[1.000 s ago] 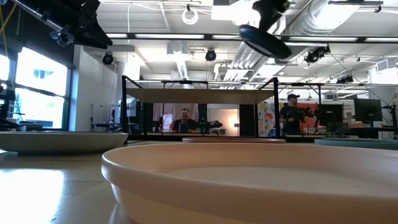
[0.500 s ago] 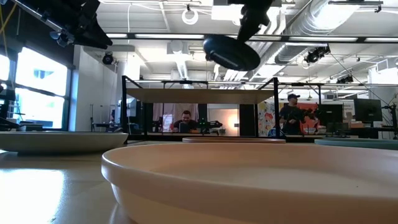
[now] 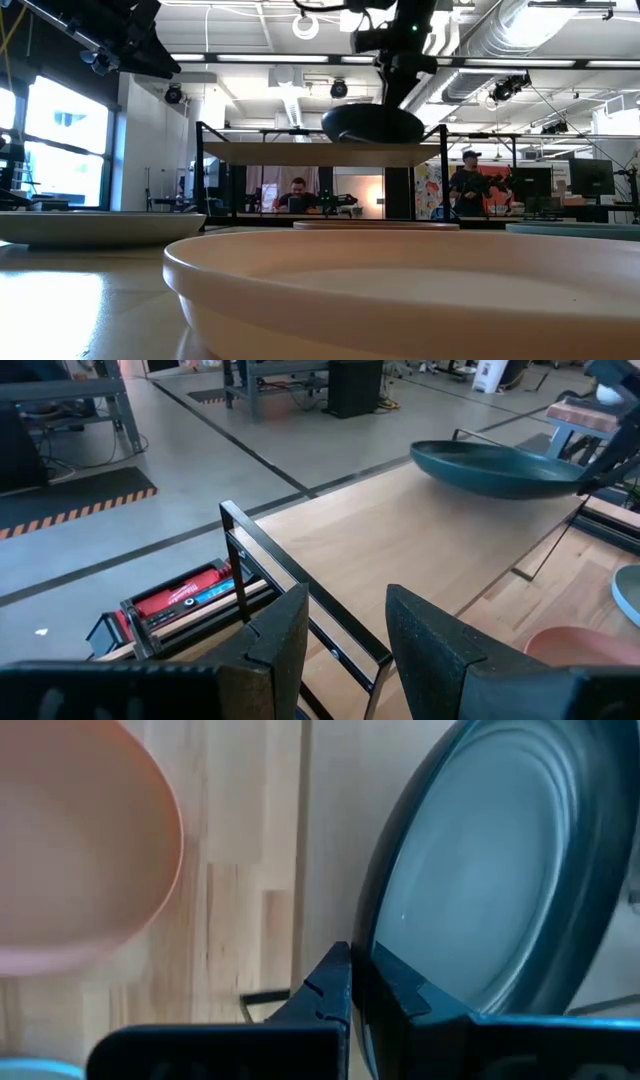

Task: Place and stack plates onto a shelf
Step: Put the right black plate on the shelf, then stack the top white plate on the top of the black plate on the shelf

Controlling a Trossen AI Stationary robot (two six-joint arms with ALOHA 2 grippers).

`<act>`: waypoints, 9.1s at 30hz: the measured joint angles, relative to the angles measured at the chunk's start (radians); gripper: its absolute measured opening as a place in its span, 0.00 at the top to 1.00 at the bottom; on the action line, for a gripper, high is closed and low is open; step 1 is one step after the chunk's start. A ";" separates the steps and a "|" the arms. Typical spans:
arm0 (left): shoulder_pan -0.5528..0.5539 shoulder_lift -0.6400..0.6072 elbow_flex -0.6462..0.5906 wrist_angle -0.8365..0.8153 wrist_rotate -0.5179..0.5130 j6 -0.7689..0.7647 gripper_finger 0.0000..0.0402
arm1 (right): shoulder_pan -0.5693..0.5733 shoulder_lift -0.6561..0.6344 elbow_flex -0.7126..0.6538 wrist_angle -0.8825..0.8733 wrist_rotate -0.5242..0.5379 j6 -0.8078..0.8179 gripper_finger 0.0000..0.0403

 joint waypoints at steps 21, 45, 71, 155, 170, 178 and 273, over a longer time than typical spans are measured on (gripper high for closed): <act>0.000 0.000 0.000 0.000 -0.007 -0.053 0.69 | -0.035 0.024 0.000 -0.003 -0.087 0.019 1.00; 0.000 0.000 0.000 0.000 -0.008 -0.053 0.69 | -0.033 0.024 0.000 -0.007 -0.101 -0.033 1.00; 0.000 0.000 0.000 0.001 -0.008 -0.055 0.69 | -0.035 0.053 -0.002 -0.054 -0.067 -0.086 0.84; 0.000 0.431 -0.001 -0.539 0.559 -0.513 0.69 | 0.296 -0.064 0.010 -0.044 -0.269 0.892 0.85; 0.000 0.613 -0.001 -0.523 0.541 -0.434 0.69 | 0.295 -0.064 0.009 -0.033 -0.266 0.883 0.85; 0.000 0.687 -0.001 -0.519 0.541 -0.377 0.69 | 0.295 -0.064 0.009 -0.033 -0.249 0.881 0.85; -0.251 0.468 0.255 -0.515 0.298 -0.424 1.00 | 0.299 -0.063 0.009 0.403 -0.024 0.639 0.58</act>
